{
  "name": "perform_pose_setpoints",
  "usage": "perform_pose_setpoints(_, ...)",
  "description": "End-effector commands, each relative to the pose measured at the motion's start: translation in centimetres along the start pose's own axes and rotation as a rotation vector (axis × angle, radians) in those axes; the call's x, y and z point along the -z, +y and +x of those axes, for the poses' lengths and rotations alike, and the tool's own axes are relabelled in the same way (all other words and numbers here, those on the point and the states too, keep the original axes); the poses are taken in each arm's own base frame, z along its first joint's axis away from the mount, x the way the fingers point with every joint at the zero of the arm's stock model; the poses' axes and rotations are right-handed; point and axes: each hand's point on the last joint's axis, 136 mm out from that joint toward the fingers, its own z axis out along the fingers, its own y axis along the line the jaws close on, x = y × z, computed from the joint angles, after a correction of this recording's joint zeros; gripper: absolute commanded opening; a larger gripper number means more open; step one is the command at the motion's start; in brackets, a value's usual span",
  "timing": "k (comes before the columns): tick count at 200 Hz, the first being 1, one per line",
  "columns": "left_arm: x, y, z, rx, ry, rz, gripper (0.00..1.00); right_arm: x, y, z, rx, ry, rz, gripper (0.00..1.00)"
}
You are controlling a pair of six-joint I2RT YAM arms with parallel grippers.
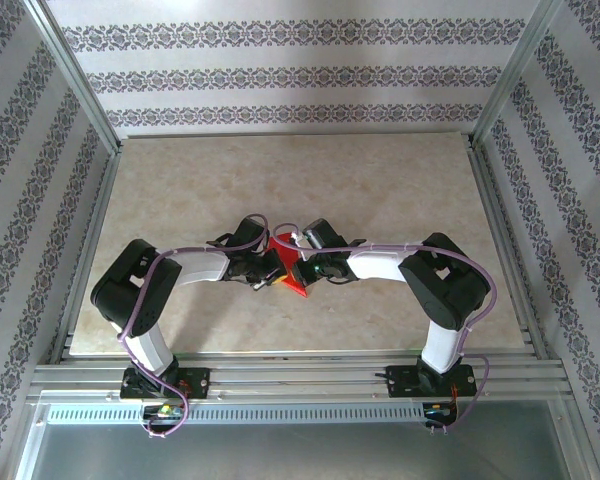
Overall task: Fold a paper plane with a square sheet of paper (pick it up from the middle)
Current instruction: Third fold the triangle at the center of the table.
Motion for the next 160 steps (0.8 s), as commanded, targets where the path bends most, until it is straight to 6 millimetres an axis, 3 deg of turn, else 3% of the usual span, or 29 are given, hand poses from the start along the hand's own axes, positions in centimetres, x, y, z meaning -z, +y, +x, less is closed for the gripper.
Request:
perform_pose_setpoints(1,-0.7,0.3,0.1,-0.013,-0.006,-0.007,0.07,-1.0,-0.9,2.4,-0.038,0.090,0.024,0.08)
perform_pose_setpoints(70,-1.0,1.7,0.3,-0.013,-0.001,-0.062,0.06,-0.9,-0.8,2.3,-0.038,0.091,0.020,0.08)
perform_pose_setpoints(90,-1.0,2.6,0.5,-0.006,0.003,-0.092,0.05,-0.4,-0.6,1.6,-0.057,0.068,0.014,0.12)
perform_pose_setpoints(140,-1.2,4.1,0.8,0.003,0.011,-0.142,0.04,4.2,0.0,-3.1,-0.194,-0.086,-0.024,0.32)
perform_pose_setpoints(160,-1.4,4.3,0.8,0.006,0.015,-0.149,0.04,6.1,-0.2,-3.8,-0.225,-0.131,-0.023,0.36)
